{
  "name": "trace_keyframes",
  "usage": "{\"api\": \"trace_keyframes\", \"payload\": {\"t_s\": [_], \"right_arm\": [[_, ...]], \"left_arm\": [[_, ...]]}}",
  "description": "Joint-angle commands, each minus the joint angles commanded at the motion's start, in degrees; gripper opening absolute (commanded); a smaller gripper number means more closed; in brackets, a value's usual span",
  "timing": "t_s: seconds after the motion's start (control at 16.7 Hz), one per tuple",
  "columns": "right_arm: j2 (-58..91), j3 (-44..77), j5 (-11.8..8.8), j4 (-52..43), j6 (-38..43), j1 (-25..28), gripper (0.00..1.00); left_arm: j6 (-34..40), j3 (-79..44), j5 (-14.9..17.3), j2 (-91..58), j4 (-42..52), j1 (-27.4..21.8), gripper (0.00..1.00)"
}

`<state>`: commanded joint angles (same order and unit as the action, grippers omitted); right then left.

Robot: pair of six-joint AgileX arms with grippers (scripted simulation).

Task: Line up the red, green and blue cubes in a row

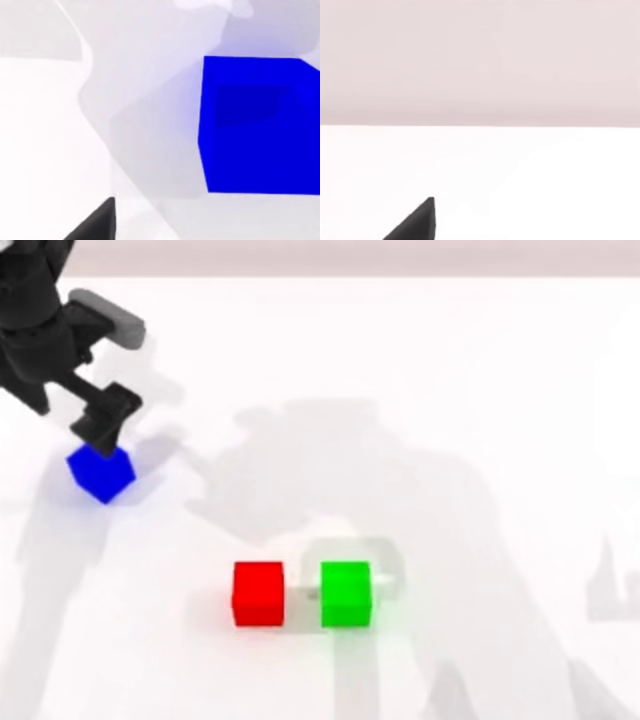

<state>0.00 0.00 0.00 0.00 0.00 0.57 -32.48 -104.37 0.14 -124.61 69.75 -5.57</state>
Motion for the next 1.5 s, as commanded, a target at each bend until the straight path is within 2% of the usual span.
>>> {"api": "trace_keyframes", "payload": {"t_s": [0.18,0.48,0.78,1.5], "right_arm": [[0.0,0.0,0.0,0.0,0.0,0.0,1.0],[0.0,0.0,0.0,0.0,0.0,0.0,1.0],[0.0,0.0,0.0,0.0,0.0,0.0,1.0],[0.0,0.0,0.0,0.0,0.0,0.0,1.0]], "left_arm": [[-0.2,1.9,0.0,-0.7,-2.4,-0.2,1.0],[-0.2,9.5,0.1,-3.9,-13.8,-0.2,1.0],[-0.2,11.0,0.1,-4.7,-15.7,-0.2,1.0],[-0.2,11.0,0.1,-4.7,-15.7,-0.2,0.1]]}}
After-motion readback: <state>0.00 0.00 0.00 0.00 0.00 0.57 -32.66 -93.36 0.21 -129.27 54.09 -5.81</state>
